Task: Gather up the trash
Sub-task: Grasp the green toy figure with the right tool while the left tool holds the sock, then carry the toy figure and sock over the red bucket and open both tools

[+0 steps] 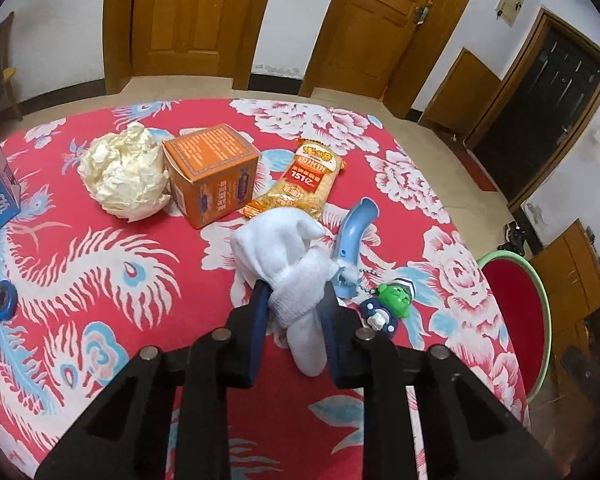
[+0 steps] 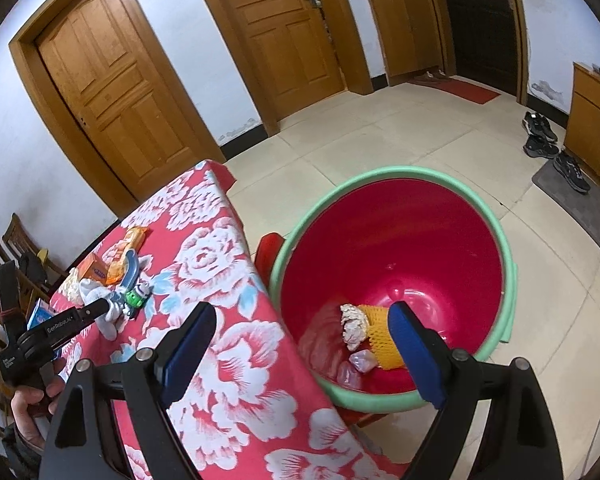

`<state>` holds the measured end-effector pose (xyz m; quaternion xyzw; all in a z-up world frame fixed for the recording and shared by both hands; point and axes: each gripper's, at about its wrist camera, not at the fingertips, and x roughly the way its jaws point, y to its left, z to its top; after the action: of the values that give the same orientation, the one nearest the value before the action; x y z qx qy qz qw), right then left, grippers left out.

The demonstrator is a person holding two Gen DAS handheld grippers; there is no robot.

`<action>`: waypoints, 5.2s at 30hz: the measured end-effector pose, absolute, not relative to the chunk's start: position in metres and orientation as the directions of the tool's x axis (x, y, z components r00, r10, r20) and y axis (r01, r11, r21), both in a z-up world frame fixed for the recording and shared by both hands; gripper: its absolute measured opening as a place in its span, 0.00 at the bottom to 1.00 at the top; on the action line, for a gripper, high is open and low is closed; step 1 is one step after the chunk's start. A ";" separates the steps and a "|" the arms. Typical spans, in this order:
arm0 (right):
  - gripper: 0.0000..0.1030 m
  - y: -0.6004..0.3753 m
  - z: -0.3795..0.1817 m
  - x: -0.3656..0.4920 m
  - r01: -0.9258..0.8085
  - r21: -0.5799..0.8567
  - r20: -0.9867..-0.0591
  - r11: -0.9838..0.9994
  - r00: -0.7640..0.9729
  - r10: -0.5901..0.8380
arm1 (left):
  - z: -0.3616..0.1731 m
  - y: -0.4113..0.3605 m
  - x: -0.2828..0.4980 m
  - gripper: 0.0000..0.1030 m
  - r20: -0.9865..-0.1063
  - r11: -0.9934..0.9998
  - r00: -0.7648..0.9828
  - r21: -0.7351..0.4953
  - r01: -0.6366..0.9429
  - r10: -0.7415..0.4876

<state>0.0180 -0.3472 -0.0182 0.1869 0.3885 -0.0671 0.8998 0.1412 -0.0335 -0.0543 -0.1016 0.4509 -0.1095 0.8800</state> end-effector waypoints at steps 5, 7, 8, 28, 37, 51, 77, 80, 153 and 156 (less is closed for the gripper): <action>0.87 -0.326 -0.015 0.031 0.217 0.268 -0.728 0.939 0.684 0.049 | -0.047 -0.019 0.136 0.22 -0.763 0.960 0.589 -0.265 0.092 -0.267; 0.87 -0.316 -0.014 0.037 0.197 0.265 -0.726 0.944 0.685 0.061 | -0.045 -0.011 0.135 0.22 -0.759 0.963 0.599 -0.258 0.081 -0.253; 0.87 -0.310 -0.014 0.039 0.187 0.267 -0.723 0.946 0.687 0.068 | -0.043 -0.005 0.134 0.22 -0.757 0.965 0.606 -0.252 0.071 -0.243; 0.50 -0.183 -0.040 0.113 0.014 0.251 -0.776 0.968 0.601 0.192 | -0.044 0.033 0.129 0.22 -0.705 0.948 0.653 -0.310 0.068 -0.277; 0.44 -0.160 -0.057 0.138 0.034 0.225 -0.800 0.974 0.577 0.165 | -0.044 0.038 0.128 0.22 -0.699 0.943 0.655 -0.327 0.062 -0.285; 0.28 -0.159 -0.062 0.148 0.029 0.183 -0.786 0.983 0.605 0.129 | -0.050 0.034 0.132 0.22 -0.715 0.947 0.642 -0.316 0.056 -0.277; 0.27 -0.227 -0.001 0.079 0.012 0.319 -0.671 0.948 0.709 0.217 | -0.033 0.006 0.123 0.22 -0.713 0.960 0.650 -0.263 0.100 -0.263; 0.27 -0.241 0.008 0.067 0.024 0.318 -0.657 0.948 0.727 0.202 | -0.024 -0.005 0.117 0.22 -0.705 0.955 0.649 -0.266 0.130 -0.285; 0.50 -0.447 -0.028 -0.025 0.435 0.437 -0.670 0.788 0.741 -0.038 | -0.026 -0.269 0.068 0.38 -0.773 0.749 0.372 -0.192 0.634 -0.513; 0.53 -0.446 -0.029 -0.025 0.432 0.438 -0.669 0.788 0.742 -0.035 | -0.024 -0.263 0.070 0.38 -0.771 0.758 0.382 -0.192 0.623 -0.509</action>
<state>-0.0255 -0.4462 -0.0286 0.2973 0.3338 -0.1322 0.8847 0.0702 -0.2632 -0.0238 0.0648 0.4383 -0.3416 0.8288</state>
